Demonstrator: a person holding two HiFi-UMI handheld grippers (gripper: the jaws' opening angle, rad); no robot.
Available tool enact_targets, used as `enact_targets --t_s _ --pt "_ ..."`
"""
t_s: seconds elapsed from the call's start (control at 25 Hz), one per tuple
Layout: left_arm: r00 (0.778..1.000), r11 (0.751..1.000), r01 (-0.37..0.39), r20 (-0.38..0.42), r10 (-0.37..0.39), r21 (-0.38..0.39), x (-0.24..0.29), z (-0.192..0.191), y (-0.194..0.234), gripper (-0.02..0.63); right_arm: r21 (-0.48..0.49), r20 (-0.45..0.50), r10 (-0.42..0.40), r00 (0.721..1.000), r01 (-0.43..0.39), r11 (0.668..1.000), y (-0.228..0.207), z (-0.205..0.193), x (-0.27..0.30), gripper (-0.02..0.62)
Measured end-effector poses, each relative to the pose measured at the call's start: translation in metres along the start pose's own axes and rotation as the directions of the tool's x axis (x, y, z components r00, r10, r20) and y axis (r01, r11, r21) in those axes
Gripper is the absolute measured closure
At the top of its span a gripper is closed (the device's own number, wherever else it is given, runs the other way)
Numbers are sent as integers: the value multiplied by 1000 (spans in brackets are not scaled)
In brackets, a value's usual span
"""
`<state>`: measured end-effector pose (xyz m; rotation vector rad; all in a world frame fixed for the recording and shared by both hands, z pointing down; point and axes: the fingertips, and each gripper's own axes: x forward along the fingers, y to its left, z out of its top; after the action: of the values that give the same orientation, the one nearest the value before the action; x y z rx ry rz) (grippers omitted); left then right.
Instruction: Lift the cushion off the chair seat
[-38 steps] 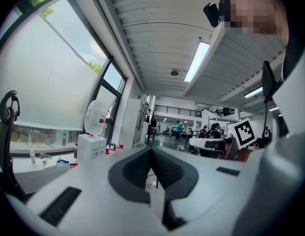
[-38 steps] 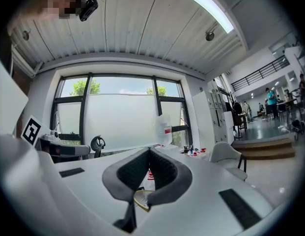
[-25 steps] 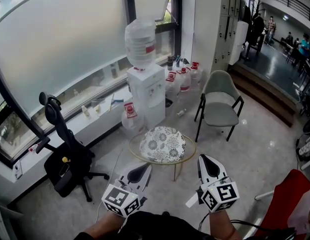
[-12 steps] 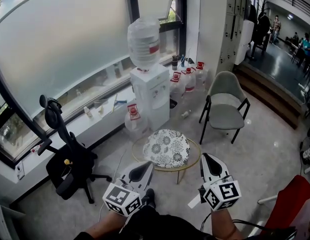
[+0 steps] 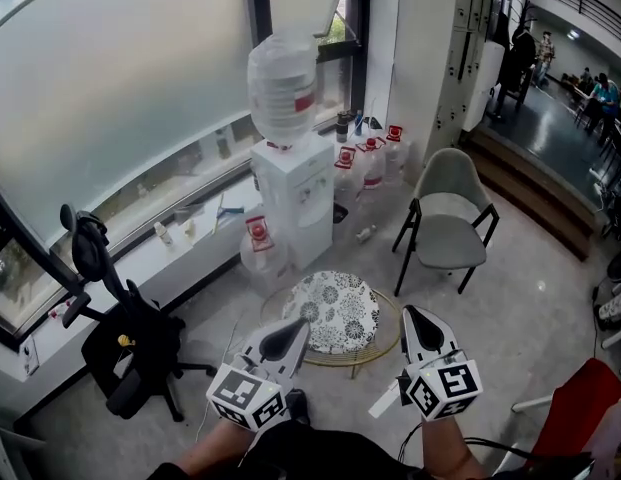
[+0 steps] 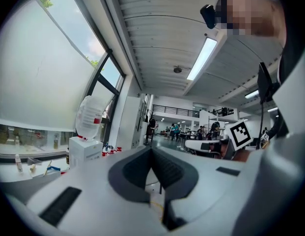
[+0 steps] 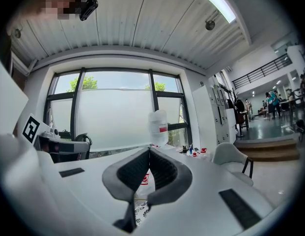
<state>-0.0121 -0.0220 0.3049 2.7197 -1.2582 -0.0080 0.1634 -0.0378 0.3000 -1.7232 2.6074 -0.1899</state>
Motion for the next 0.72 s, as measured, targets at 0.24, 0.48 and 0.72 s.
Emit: enact_targets --t_s 0.24,0.48,0.72 --pt "1000 1000 11 -1 -11 -5 18 6 39 598 -4 -8 -9 1000 9 1000 3 3 43 588" --pt "999 999 36 -4 -36 -11 34 15 77 598 -4 -18 -29 999 29 1000 7 8 84 588" --pt "998 998 55 -3 -55 -6 43 18 114 598 -8 -20 -53 998 53 999 18 9 119 588"
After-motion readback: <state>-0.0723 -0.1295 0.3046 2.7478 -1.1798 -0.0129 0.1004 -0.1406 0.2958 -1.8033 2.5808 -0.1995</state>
